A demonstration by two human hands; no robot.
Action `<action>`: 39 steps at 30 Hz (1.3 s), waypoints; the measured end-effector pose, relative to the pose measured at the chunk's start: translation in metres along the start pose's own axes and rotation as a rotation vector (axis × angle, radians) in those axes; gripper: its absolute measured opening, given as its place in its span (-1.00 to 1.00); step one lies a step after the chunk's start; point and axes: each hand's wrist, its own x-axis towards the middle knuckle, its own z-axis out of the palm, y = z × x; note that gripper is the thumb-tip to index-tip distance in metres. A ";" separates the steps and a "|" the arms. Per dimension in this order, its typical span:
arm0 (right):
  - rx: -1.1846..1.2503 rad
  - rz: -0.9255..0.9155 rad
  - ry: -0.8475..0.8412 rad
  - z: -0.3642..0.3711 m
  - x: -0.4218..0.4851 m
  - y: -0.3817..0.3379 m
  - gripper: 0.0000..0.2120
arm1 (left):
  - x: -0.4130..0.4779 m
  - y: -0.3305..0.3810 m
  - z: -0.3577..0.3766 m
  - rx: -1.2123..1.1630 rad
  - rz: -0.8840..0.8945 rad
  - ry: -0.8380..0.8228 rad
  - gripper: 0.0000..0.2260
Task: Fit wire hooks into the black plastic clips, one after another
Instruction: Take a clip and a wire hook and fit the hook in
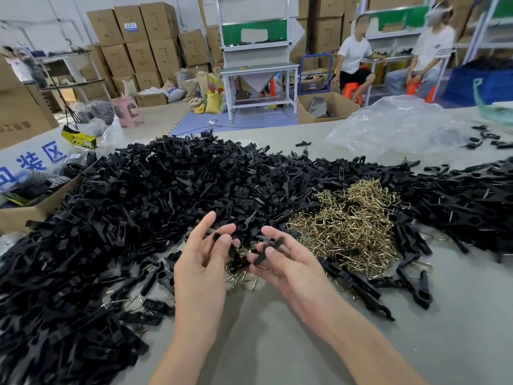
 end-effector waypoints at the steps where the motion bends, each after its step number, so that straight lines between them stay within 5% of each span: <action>1: -0.029 -0.009 -0.007 0.000 0.000 0.000 -0.70 | 0.000 0.000 0.000 -0.021 -0.026 -0.011 -0.69; 8: -0.222 -0.057 -0.048 -0.001 -0.002 0.001 -0.69 | 0.001 -0.002 0.002 -0.165 -0.201 -0.149 -0.70; 17: -0.206 -0.053 -0.061 0.000 -0.002 -0.001 -0.73 | 0.005 -0.007 0.000 -0.496 -0.380 -0.104 -0.74; 21: -0.033 -0.011 -0.092 0.000 -0.003 -0.005 -0.72 | 0.001 -0.004 0.003 -0.306 -0.348 -0.087 -0.66; 28: 0.187 0.044 -0.105 -0.001 -0.005 -0.012 -0.67 | -0.011 -0.007 0.008 0.265 0.112 -0.150 -0.84; 33: 0.124 0.028 -0.082 -0.004 -0.004 -0.014 -0.66 | -0.006 -0.011 0.005 0.197 0.035 -0.242 -0.83; 39: -0.100 -0.035 -0.076 -0.004 -0.004 -0.009 -0.76 | 0.000 -0.009 0.003 -0.059 -0.149 -0.122 -0.87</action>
